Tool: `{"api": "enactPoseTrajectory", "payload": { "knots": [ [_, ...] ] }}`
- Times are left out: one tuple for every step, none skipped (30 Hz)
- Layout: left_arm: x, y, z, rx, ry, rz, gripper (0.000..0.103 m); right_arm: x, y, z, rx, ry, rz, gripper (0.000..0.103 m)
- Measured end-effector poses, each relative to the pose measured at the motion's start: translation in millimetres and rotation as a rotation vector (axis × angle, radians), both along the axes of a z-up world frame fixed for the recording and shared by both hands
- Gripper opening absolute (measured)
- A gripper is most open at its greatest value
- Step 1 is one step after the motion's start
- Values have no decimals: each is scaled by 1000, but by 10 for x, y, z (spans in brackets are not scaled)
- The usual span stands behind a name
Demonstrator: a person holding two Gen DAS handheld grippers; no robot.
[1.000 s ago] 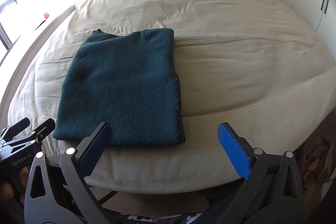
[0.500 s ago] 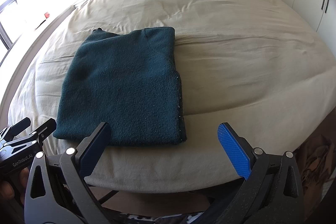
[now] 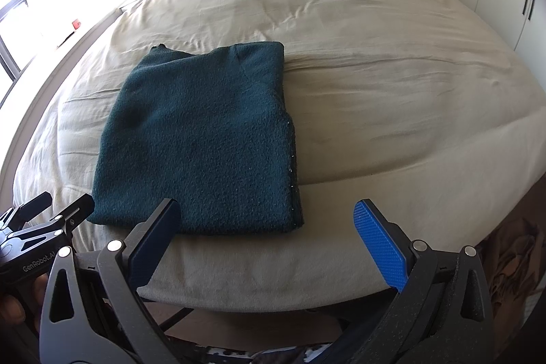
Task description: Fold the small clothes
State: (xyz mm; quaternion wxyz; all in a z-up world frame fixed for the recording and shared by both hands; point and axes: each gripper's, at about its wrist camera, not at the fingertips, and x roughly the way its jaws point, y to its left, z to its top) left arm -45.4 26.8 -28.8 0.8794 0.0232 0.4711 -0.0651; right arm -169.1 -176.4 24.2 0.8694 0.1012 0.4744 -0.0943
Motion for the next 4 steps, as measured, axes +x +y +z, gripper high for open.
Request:
{"api": "enactPoseTrajectory", "payload": {
  "knots": [
    [-3, 2, 10, 0, -7, -1, 103, 2, -10, -3, 1, 1, 1, 103],
    [-7, -4, 19, 1, -12, -2, 103, 3, -11, -6, 1, 2, 1, 103],
    [-9, -3, 20, 1, -12, -4, 103, -1, -13, -7, 2, 2, 0, 103],
    [0, -3, 21, 2, -11, -5, 103, 2, -26, -4, 4, 3, 0, 103]
  ]
}}
